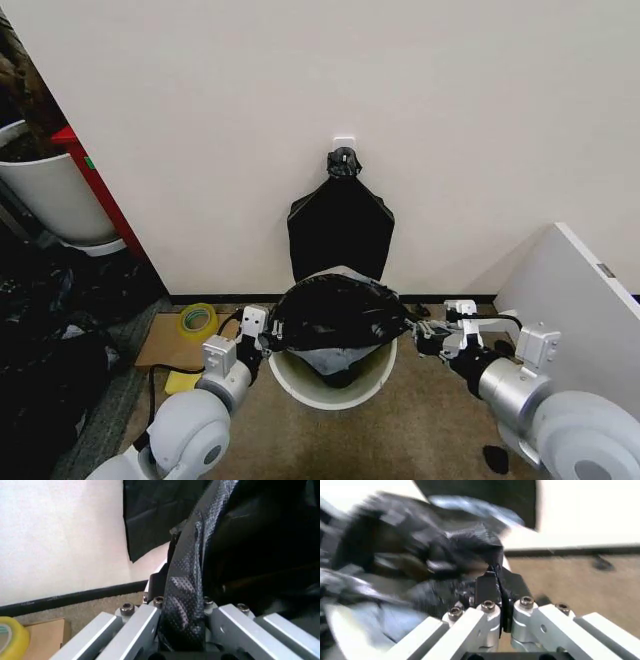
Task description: Place the garbage bag over the trash bin.
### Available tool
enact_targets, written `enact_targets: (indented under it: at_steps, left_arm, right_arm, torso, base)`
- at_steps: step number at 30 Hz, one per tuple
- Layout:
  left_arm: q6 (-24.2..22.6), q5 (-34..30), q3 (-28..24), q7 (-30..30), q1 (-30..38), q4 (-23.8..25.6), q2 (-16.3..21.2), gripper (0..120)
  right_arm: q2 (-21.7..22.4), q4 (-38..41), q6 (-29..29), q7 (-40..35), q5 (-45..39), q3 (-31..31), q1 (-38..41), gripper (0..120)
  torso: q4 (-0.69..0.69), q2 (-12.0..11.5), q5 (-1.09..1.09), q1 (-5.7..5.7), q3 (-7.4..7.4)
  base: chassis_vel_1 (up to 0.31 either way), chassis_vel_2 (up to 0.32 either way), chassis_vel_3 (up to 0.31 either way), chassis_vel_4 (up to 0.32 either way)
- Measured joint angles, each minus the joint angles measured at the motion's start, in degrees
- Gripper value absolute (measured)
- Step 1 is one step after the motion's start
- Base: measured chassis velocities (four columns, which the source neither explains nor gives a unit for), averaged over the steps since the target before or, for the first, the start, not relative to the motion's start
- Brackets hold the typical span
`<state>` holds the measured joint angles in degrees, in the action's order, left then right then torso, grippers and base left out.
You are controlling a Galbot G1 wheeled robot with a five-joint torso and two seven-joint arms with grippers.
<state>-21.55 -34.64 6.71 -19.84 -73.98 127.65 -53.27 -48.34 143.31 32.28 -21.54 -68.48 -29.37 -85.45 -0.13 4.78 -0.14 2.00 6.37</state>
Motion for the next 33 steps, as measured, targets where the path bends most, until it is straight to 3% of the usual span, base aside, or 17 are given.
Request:
enact_targets:
  at_steps: [5, 8, 11, 33]
  left_arm:
    - [0.4, -1.4, 0.5, -0.8, 0.1, -0.2, -0.8, 0]
    - [1.4, -2.7, 0.8, -1.4, -0.1, -0.1, -1.0, 0]
    - [1.6, -5.5, 0.8, -1.8, 0.2, 0.8, -0.9, 0]
    - [1.1, -25.0, 2.8, -12.1, 2.8, 0.5, -4.2, 0]
  right_arm:
    - [0.0, 0.0, 1.3, -4.0, -0.1, -0.9, -0.5, 0]
    - [-1.1, -0.1, 8.4, -13.2, -5.7, -2.8, -1.2, 0]
    - [-1.6, -0.3, 9.7, -13.9, -6.7, -3.1, -2.4, 0]
    - [-3.8, -1.7, 9.6, -1.8, 3.2, -0.6, -10.1, 0]
  torso:
    - [0.0, 0.0, 0.0, 0.0, 0.0]
    - [0.0, 0.0, 0.01, 0.0, 0.0]
    - [0.0, 0.0, 0.0, 0.0, 0.0]
    - [0.0, 0.0, 0.0, 0.0, 0.0]
  base:
    - [0.0, 0.0, 0.0, 0.0]
    - [0.0, 0.0, 0.0, 0.0]
    - [0.0, 0.0, 0.0, 0.0]
    - [0.0, 0.0, 0.0, 0.0]
